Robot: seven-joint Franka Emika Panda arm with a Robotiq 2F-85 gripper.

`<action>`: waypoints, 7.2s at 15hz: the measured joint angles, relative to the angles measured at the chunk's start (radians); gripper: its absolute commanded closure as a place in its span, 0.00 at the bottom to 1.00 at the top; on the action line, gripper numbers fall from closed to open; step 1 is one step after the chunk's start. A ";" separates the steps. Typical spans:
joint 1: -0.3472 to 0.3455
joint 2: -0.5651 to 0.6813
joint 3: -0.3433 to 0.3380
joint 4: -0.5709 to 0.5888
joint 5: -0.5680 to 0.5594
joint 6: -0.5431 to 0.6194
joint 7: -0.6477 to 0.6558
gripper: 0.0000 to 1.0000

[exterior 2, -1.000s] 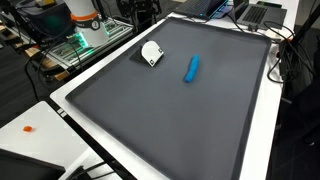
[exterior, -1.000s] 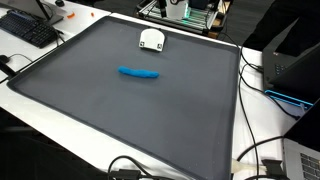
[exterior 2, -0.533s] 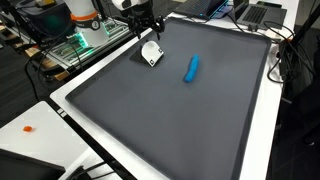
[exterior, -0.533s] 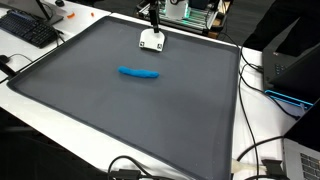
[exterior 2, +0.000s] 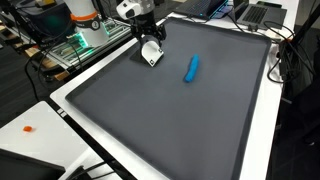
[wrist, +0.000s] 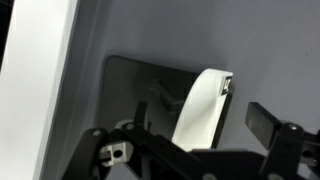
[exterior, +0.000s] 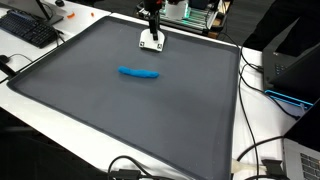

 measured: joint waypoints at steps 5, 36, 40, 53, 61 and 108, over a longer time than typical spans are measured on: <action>0.006 0.020 -0.005 0.001 -0.035 0.059 0.053 0.43; 0.047 -0.074 -0.023 0.262 -0.228 -0.268 -0.028 0.99; 0.070 -0.006 -0.013 0.376 -0.243 -0.327 -0.194 0.99; 0.134 0.292 -0.010 0.661 -0.352 -0.361 -0.744 0.96; 0.137 0.332 -0.010 0.704 -0.387 -0.379 -0.833 0.99; 0.115 0.523 -0.014 0.778 -0.354 -0.267 -1.058 0.99</action>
